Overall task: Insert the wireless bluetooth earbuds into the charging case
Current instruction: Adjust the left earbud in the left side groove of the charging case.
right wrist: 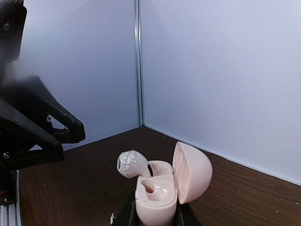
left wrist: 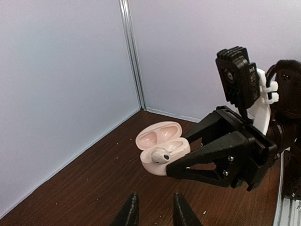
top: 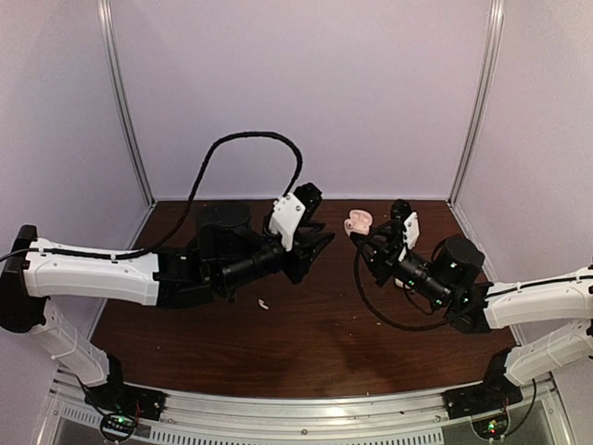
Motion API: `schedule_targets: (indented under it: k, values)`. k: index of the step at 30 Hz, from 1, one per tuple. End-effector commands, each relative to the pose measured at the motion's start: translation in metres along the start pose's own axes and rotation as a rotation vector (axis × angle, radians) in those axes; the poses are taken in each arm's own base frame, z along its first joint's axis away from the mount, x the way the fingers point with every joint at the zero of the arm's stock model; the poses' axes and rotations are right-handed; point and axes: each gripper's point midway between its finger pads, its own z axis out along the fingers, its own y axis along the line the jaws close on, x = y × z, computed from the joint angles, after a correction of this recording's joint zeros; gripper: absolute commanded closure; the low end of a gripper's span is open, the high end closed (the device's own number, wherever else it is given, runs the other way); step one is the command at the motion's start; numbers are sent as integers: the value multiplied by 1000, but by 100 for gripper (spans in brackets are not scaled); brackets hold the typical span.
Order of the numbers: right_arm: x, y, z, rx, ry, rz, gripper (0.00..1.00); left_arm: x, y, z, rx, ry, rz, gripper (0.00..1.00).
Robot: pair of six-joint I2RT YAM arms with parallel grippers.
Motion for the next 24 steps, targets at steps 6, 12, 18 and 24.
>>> schedule_targets:
  k: [6, 12, 18, 24]
  values:
    - [-5, -10, 1, 95, 12, -59, 100, -20, 6, 18, 4, -23, -141, 72]
    - [-3, -11, 1, 111, 28, -74, 100, -17, 2, 32, 15, -4, -167, 70]
    - [-2, -12, 1, 121, 34, -89, 100, -12, 3, 43, 19, 30, -163, 71]
    - [-1, -10, 1, 111, 34, -95, 100, -5, 0, 49, 38, 49, -171, 73]
